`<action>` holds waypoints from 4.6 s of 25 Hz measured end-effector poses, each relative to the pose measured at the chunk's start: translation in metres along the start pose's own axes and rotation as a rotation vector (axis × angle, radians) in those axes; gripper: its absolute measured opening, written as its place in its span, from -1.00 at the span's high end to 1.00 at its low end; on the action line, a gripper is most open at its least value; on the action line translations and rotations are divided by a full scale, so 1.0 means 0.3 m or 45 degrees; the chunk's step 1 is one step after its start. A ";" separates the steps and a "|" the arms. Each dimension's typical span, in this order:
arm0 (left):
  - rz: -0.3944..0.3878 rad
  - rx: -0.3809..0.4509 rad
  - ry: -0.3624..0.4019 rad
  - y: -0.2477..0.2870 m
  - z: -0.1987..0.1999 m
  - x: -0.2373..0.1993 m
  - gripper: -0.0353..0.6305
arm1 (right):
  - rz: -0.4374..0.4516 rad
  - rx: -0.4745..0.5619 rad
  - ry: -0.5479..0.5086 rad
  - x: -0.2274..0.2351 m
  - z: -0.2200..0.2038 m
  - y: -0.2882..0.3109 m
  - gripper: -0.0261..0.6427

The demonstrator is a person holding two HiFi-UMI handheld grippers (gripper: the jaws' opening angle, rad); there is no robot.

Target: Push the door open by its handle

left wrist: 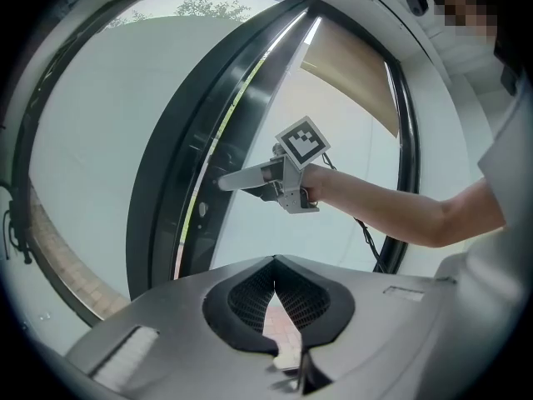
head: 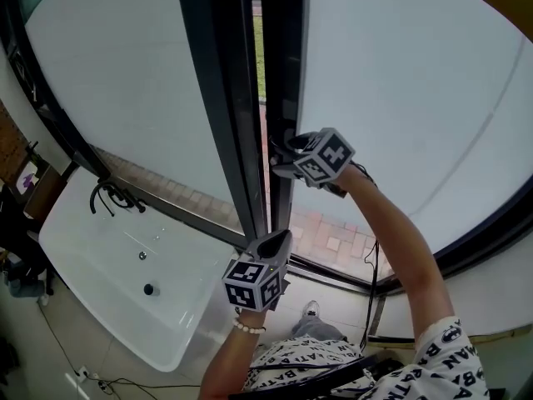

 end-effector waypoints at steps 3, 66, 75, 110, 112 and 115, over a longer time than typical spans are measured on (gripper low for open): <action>0.004 -0.004 -0.012 -0.012 -0.009 -0.009 0.90 | 0.064 -0.065 -0.003 -0.021 0.004 0.036 -0.03; 0.136 -0.080 -0.003 0.791 0.057 -0.129 0.90 | -0.084 -0.045 0.227 0.697 -0.110 0.223 0.82; 0.080 -0.125 0.009 1.085 0.108 -0.243 0.90 | -0.234 -0.069 0.339 0.959 -0.246 0.199 0.83; -0.044 -0.381 0.088 2.149 0.403 -0.142 0.90 | -0.747 -0.136 0.802 2.034 -0.825 -0.226 0.87; -0.062 -0.386 0.095 2.223 0.417 -0.111 0.90 | -0.784 -0.139 0.821 2.075 -0.853 -0.268 0.87; -0.095 -0.402 0.123 2.335 0.425 -0.057 0.90 | -0.819 -0.136 0.862 2.151 -0.917 -0.323 0.87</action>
Point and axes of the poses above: the fingertips, and each gripper's own axes: y forward along the fingers, x to its right, z out of its top, the point moved 7 cm from there along -y, backward along the fingers, and after that the axes turned 3 degrees about -z, right-handed, at the moved point
